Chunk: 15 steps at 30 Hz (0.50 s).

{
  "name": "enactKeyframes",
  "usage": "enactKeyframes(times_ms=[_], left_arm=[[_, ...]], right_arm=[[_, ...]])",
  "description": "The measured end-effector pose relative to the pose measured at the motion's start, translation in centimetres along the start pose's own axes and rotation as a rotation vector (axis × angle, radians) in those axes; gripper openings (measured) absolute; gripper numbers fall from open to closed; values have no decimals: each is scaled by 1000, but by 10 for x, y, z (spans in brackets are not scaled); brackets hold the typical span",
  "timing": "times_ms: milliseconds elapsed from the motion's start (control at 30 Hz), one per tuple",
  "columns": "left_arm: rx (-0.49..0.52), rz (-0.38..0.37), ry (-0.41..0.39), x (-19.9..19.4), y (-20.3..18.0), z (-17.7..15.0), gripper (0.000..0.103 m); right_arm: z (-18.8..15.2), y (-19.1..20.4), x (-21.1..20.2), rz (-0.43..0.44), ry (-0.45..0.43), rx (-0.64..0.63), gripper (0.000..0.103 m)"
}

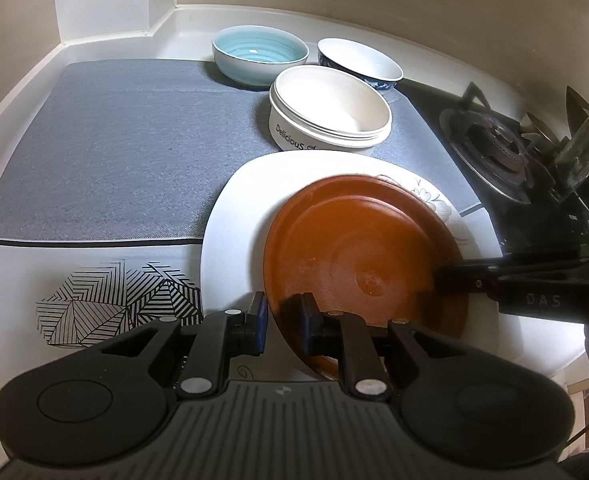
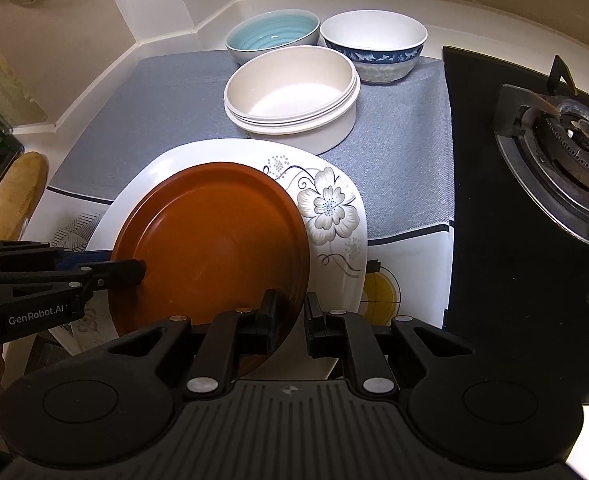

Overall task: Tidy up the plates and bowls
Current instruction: 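Lower the orange plate with both tools onto the white flower-print plate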

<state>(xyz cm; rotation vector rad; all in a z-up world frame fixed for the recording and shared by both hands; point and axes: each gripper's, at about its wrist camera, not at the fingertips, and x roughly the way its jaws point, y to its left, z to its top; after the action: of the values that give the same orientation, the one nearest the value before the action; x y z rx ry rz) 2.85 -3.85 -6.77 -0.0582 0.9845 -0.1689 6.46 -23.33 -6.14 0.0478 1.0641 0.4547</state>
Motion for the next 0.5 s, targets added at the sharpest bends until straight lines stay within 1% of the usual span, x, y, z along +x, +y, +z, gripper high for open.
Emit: enactKeyframes(times_ms=[333,500], left_arm=[[-21,18,-11,-3,4,2,21],[-33,26,-21,-6,6,2,25]], right_arm=[[3,-2,-1,-10,-4,1,17],[4,-4,-2,-8,-10,-1,17]])
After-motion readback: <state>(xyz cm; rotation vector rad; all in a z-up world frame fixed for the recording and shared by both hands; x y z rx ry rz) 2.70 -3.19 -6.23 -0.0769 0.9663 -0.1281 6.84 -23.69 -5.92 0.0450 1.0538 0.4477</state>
